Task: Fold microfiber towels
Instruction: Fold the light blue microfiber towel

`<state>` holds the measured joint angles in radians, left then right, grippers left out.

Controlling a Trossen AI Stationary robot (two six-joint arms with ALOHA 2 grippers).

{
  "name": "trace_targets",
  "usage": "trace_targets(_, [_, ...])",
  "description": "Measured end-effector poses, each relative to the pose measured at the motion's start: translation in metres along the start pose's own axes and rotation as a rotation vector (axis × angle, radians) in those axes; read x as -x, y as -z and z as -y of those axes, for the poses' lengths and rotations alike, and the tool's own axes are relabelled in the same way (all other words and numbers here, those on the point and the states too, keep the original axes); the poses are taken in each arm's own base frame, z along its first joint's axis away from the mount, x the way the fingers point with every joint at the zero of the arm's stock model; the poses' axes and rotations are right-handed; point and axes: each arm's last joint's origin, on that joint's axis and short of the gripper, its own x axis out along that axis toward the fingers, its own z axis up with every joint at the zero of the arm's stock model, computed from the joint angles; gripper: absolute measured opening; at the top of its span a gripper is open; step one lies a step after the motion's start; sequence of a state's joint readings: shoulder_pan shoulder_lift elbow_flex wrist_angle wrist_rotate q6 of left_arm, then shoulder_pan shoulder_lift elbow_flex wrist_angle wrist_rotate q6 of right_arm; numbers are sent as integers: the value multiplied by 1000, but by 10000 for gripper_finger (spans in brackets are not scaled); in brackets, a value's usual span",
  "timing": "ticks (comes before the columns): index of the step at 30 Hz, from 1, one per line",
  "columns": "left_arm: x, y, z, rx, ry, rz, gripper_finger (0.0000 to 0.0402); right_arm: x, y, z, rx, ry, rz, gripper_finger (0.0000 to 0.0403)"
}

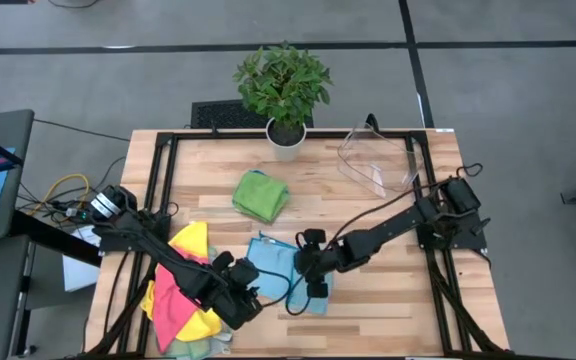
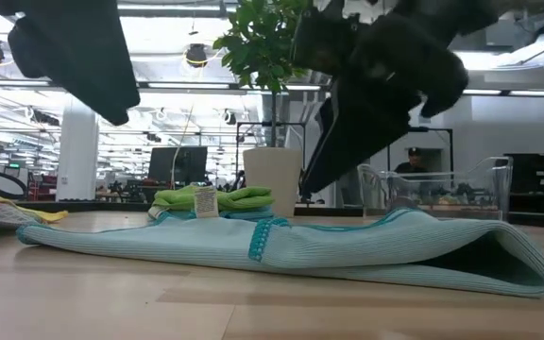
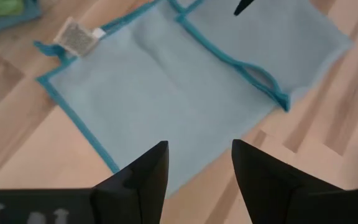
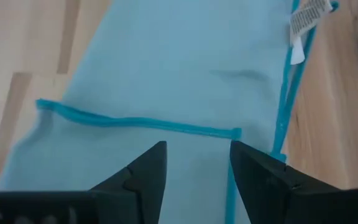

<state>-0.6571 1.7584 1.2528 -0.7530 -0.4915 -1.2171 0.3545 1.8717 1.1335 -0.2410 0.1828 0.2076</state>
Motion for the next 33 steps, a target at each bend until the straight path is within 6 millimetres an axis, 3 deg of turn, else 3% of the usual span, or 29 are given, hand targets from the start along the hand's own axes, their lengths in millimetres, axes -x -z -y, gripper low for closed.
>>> trace_targets(10, [-31, 4, -15, 82, 8, 60, 169, -13, 10, 25, -30, -6, 26, 202])
trace_targets(19, [-49, 8, -31, 131, -15, 43, 169, -36, 18, 20, 2, -43, 10, 195])
trace_targets(33, [-57, 7, -35, 120, -54, 48, 169, -26, 9, 25, 35, -20, 40, 83])
